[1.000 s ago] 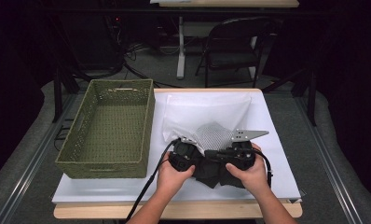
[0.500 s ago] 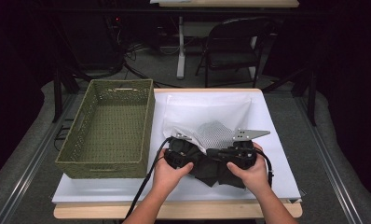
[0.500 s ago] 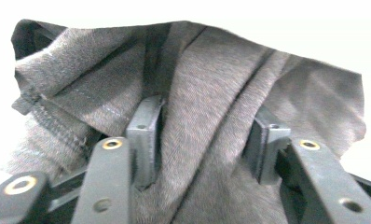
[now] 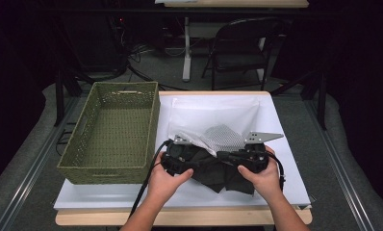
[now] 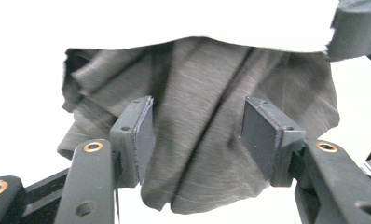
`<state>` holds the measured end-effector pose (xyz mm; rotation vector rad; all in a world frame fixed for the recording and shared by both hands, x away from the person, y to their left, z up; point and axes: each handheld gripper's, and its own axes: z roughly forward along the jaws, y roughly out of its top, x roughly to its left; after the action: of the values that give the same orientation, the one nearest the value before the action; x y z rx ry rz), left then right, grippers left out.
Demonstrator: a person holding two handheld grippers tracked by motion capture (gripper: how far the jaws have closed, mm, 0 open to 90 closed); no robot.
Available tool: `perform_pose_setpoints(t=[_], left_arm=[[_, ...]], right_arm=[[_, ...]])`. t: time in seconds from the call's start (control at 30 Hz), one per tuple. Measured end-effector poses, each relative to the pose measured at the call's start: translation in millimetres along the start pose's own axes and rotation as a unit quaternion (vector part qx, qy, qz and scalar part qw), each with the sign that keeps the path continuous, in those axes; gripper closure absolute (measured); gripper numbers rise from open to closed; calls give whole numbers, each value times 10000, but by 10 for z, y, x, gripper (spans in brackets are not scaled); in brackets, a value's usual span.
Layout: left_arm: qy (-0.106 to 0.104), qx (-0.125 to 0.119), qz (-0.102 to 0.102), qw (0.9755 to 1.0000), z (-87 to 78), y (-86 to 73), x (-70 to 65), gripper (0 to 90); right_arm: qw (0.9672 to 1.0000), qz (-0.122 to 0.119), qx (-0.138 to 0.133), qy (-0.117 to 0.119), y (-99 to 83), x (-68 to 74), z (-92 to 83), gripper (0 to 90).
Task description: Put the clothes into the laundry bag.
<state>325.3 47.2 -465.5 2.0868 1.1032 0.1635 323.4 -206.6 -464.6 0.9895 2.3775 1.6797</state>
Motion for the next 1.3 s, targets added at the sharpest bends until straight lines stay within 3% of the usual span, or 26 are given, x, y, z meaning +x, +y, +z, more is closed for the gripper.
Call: perform_pose_setpoints(t=[0.1,0.5,0.8,0.93,1.17,1.3], left_arm=[[67,-15,-111,9999,5,30,79,418],[565,136,-185,9981,211,157,319,431],[490,458,-157,9976,475,134,395,433],[342,483,-233,9980,560,85,413,429],[289,484,-235,9981,627,33,434,401],[244,575,-217,9978,671,7,449,472]], right_arm=[[10000,-14,-7,-12,2,-7,-6,891],[10000,-6,-44,-29,4,-29,-28,891],[10000,6,-48,-20,4,-26,-19,891],[10000,6,-41,-18,3,-26,-12,891],[10000,-23,-19,-7,1,-17,11,891],[10000,16,2,2,-6,-15,28,891]])
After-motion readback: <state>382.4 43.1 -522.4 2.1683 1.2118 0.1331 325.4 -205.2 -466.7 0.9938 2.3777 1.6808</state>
